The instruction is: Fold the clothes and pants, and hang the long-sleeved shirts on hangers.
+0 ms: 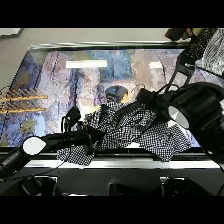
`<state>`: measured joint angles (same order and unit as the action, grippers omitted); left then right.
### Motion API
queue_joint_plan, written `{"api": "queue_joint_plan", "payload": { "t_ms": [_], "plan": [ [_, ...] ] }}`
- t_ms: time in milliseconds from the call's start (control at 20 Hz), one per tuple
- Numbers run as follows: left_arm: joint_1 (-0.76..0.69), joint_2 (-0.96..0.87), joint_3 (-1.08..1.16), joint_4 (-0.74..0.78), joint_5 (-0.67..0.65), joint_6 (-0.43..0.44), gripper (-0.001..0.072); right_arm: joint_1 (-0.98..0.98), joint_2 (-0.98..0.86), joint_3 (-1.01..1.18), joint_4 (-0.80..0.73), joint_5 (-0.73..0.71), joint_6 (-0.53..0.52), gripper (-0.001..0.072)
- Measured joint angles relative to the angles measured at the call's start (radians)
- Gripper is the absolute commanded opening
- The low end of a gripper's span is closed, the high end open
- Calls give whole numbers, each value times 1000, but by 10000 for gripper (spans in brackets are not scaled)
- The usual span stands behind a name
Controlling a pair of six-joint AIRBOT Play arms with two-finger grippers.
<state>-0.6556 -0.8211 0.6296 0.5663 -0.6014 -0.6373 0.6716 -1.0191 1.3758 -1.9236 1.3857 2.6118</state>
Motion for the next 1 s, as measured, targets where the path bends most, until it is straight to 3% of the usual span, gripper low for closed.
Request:
{"api": "queue_joint_plan", "payload": {
  "t_ms": [350,600,650,700,750,1000],
  "plan": [
    [0,-23,0,-87,1,52,21,0,-1,0,-3,-15,-24,33],
    [0,-28,0,-114,2,74,21,0,-6,0,2,-29,-37,93],
    [0,-29,0,-116,2,75,21,0,-8,0,3,-33,-38,123],
    [0,-29,0,-119,3,77,21,0,-8,0,10,-39,-48,279],
    [0,-29,0,-124,6,78,21,0,-8,0,19,-43,-61,381],
    [0,-29,0,-146,33,80,21,0,-2,0,69,-41,-106,383]
  ]
}}
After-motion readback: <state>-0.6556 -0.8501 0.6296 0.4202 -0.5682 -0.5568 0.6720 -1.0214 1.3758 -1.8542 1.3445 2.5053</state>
